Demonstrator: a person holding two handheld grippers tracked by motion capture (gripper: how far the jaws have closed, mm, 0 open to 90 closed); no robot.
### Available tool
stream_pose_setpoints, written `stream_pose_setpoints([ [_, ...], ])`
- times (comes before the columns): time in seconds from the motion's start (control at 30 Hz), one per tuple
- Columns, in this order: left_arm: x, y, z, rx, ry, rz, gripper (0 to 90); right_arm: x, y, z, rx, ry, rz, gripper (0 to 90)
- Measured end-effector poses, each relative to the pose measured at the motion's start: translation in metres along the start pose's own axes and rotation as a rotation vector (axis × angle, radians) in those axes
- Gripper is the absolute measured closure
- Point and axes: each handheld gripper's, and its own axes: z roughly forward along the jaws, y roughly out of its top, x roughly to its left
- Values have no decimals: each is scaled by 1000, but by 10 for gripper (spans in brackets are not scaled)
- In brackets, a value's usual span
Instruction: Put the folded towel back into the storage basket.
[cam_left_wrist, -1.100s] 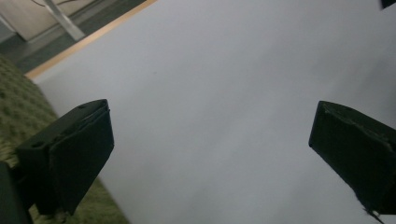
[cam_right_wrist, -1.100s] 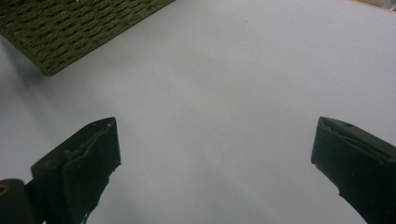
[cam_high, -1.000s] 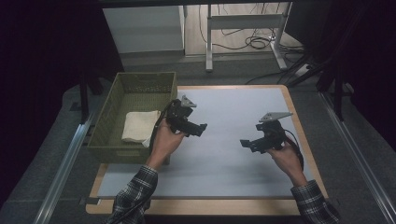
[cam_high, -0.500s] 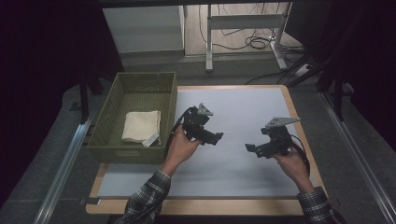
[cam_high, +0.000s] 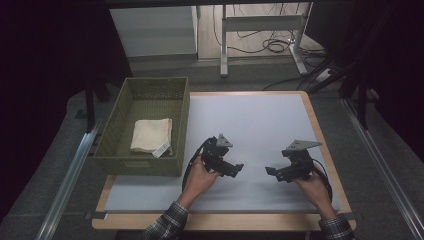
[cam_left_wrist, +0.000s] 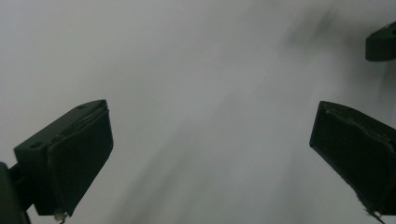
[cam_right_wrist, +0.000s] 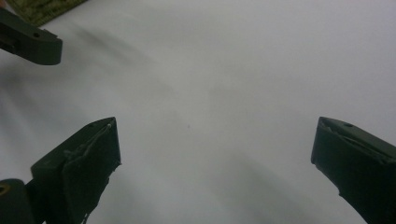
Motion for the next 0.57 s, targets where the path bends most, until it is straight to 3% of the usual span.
stream_pose_setpoints([
  [0.17, 0, -23, 5, 36, 24, -4, 0, 0, -13, 7, 37, -12, -2, 14],
  [0.3, 6, -38, 11, 80, 53, -33, 0, -1, -21, 15, 69, -28, -5, 14],
  [0.43, 4, -45, 14, 66, 87, -15, 0, 3, -27, 20, 76, -69, -41, 14],
  [0.57, 4, -46, 14, 58, 86, -15, 0, 8, -28, 22, 90, -101, -79, 13],
])
